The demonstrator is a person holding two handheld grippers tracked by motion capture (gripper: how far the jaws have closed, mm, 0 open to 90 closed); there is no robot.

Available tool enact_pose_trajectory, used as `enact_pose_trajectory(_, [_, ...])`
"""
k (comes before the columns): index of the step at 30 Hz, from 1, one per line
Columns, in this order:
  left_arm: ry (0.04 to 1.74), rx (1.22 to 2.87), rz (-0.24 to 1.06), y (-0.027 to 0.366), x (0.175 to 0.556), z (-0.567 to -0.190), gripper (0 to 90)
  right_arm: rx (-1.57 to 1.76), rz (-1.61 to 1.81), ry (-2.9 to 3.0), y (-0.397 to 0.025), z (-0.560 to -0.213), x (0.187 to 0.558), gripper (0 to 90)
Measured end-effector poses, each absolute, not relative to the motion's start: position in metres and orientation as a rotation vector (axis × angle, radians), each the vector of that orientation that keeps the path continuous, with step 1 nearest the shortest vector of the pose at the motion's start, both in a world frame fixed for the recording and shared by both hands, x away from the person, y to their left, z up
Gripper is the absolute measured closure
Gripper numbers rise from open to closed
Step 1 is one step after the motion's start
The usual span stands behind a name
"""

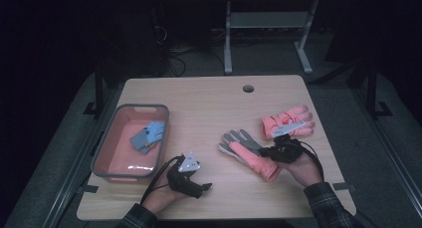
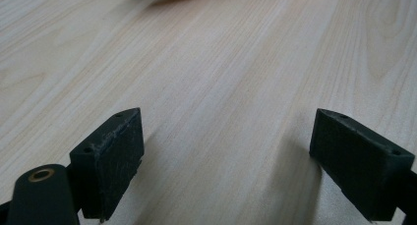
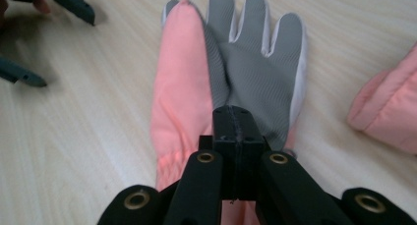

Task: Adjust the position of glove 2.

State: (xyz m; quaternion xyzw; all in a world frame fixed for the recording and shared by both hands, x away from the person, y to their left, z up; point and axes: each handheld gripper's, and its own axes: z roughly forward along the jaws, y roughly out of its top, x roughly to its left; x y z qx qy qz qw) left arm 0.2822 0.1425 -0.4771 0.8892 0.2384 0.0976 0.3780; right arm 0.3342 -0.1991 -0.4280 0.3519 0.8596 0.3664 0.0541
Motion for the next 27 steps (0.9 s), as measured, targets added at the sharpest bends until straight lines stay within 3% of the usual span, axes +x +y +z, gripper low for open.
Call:
enact_pose_trajectory(12, [0.609,2.273,0.251,0.143,0.282,-0.477,12.4,1.023,1.016,2.662,-0.185,-0.448,0.345,90.0])
enact_pose_trajectory(27, [0.614,2.275,0.25,0.142,0.282,-0.477,12.4,0.92,1.031,2.706,-0.178,-0.45,0.33,90.0])
